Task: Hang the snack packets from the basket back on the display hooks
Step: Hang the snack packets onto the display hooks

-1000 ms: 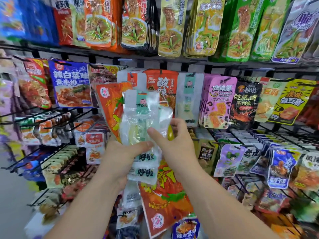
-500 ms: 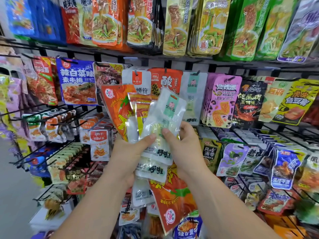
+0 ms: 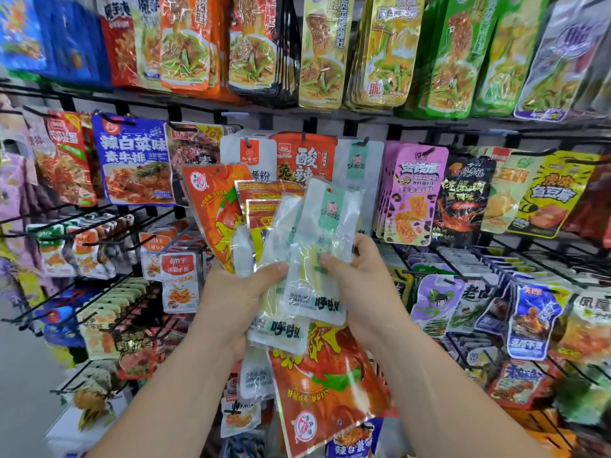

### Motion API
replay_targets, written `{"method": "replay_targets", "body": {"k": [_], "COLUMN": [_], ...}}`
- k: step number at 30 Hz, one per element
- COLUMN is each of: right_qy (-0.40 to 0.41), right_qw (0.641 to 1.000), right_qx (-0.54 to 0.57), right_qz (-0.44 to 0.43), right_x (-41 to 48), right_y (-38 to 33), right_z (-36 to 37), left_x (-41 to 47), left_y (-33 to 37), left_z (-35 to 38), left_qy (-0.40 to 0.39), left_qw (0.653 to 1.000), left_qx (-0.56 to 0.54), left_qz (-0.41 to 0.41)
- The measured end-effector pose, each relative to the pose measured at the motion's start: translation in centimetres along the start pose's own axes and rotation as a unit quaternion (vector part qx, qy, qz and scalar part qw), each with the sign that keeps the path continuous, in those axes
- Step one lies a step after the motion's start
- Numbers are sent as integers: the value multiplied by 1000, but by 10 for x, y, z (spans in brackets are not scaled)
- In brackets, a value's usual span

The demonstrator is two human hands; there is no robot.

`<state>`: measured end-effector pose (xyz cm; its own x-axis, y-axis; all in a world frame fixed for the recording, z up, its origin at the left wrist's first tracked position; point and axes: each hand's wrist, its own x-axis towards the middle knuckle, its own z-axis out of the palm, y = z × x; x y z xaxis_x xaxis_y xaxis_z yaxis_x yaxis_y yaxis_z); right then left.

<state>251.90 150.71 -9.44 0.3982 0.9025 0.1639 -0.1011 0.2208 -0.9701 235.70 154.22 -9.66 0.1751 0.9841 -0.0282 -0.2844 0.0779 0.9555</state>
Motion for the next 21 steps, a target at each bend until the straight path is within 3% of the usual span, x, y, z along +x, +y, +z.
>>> {"method": "replay_targets", "body": {"k": [7,21], "right_qy": [-8,69], "right_qw": [1000,997], "right_qx": [8,-34], "right_qz": [21,-20], "right_x": [7,24], "right_y": [-11,-35], "right_z": [-12,-29], "left_x": [1,7], "left_y": [2,6], "left_z": [0,-6], "left_qy": [-6,16], "left_qw": [1000,999], "left_qx": [1,-26], "left_qz": [6,35]}}
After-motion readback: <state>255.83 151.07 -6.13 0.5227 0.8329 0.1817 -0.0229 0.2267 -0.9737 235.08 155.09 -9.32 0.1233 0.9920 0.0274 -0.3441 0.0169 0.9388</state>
